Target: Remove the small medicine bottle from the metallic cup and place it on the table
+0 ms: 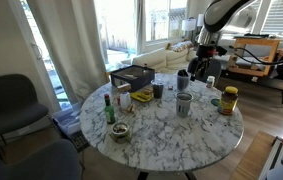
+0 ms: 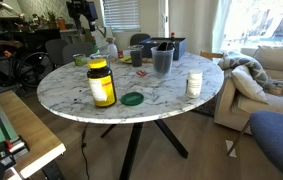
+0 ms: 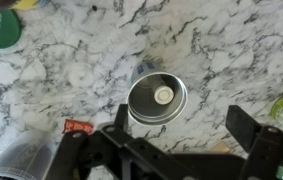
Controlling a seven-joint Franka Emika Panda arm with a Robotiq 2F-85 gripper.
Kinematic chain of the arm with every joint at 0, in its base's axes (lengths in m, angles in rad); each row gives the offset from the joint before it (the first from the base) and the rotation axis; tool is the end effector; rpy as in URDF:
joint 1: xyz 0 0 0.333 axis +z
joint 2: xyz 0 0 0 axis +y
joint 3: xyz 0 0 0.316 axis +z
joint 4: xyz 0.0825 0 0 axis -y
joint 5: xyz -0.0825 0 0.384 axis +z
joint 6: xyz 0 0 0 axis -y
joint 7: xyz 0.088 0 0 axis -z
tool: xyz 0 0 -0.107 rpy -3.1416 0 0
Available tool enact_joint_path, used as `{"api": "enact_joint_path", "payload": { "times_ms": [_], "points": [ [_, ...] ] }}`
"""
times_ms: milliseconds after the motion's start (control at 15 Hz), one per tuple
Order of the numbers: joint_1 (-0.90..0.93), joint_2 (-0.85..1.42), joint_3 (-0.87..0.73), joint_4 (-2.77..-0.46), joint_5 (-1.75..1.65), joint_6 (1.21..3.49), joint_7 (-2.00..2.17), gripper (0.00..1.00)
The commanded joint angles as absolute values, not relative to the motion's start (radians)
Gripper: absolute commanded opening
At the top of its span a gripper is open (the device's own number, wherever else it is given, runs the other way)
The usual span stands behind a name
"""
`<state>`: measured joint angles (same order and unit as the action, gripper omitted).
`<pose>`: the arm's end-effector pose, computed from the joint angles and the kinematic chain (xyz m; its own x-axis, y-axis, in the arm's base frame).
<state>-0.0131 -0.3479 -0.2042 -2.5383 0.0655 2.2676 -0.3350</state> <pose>0.4173 -0.0899 0.3996 0.9914 0.0815 0.1027 0.0912 -0.9915 -0.0933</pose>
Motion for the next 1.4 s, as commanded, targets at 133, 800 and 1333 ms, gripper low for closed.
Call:
{"api": "enact_joint_path", "payload": {
  "times_ms": [133, 800, 1333],
  "points": [
    [-0.007, -0.367, -0.224, -2.544, 0.059, 2.239, -0.551, 1.0],
    [0.01, -0.293, -0.265, -2.436, 0.095, 2.124, -1.138, 1.0],
    [-0.015, -0.28, -0.215, -2.457, 0.086, 2.133, -1.169, 1.0]
  ]
}}
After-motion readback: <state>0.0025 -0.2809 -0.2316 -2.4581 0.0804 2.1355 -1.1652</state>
